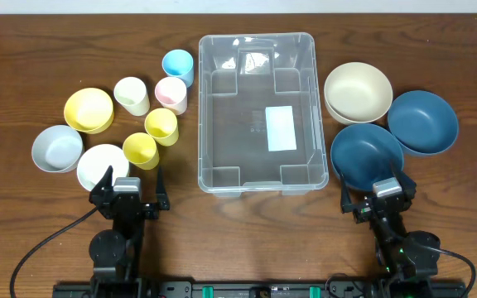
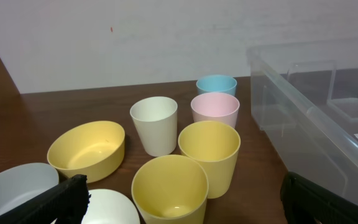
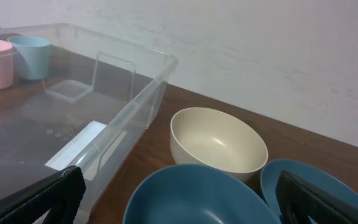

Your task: Pack container

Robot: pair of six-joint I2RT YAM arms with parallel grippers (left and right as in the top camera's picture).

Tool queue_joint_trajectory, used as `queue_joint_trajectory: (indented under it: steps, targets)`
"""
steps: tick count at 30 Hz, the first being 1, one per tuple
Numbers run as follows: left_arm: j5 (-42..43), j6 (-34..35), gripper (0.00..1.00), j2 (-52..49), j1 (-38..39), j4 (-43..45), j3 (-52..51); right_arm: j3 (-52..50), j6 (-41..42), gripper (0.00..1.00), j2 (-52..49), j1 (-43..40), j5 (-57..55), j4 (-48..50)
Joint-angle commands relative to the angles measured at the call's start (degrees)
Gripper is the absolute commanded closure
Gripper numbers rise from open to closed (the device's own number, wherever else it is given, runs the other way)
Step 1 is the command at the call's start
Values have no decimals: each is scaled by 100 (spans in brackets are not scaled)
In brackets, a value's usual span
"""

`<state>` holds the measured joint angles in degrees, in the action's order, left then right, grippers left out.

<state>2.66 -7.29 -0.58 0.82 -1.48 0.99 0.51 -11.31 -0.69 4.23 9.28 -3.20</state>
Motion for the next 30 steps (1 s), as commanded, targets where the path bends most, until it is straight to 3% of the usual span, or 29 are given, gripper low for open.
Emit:
queue_joint_trajectory:
  steps: [1, 30]
  targets:
    - [-11, 72, 2, 31, 17, -234, -76, -20, -76, 1, 35, -52, 39, -7]
    - [-11, 72, 2, 31, 221, -234, -76, -20, -76, 1, 35, -52, 42, -7]
